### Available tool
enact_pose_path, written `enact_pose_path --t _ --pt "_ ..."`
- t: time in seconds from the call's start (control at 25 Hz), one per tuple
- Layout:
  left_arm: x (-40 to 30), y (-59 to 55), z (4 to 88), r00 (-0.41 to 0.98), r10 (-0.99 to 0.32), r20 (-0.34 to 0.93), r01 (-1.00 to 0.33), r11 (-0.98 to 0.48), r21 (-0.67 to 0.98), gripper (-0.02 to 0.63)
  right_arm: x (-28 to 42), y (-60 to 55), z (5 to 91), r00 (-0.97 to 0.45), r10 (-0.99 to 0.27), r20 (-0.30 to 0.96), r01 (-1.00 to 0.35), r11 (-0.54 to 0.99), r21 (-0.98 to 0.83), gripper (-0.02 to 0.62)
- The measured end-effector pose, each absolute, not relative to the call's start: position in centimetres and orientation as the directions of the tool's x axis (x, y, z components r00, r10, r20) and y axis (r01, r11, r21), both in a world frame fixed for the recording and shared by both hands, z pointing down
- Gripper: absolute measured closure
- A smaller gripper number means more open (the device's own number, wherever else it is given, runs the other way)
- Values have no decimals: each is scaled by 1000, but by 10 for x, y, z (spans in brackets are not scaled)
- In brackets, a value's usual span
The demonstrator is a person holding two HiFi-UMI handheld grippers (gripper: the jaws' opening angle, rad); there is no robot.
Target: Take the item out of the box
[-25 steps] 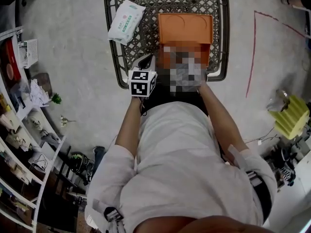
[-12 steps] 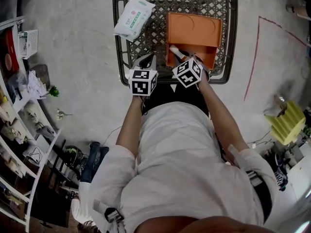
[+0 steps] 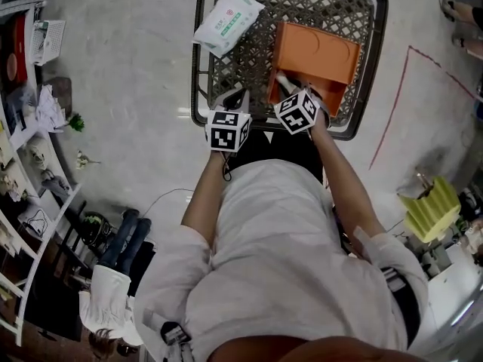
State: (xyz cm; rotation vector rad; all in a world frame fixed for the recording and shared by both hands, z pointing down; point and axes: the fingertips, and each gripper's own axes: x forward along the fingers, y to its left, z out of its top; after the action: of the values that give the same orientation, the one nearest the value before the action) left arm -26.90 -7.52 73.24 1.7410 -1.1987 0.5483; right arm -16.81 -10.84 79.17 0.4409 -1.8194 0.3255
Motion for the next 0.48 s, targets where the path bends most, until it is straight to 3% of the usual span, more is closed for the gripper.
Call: enact_pose_path --t 0.48 --pt "-289 -69 745 392 -496 775 -899 -29 436 594 -187 -109 812 -252 -85 964 -427 904 -32 459"
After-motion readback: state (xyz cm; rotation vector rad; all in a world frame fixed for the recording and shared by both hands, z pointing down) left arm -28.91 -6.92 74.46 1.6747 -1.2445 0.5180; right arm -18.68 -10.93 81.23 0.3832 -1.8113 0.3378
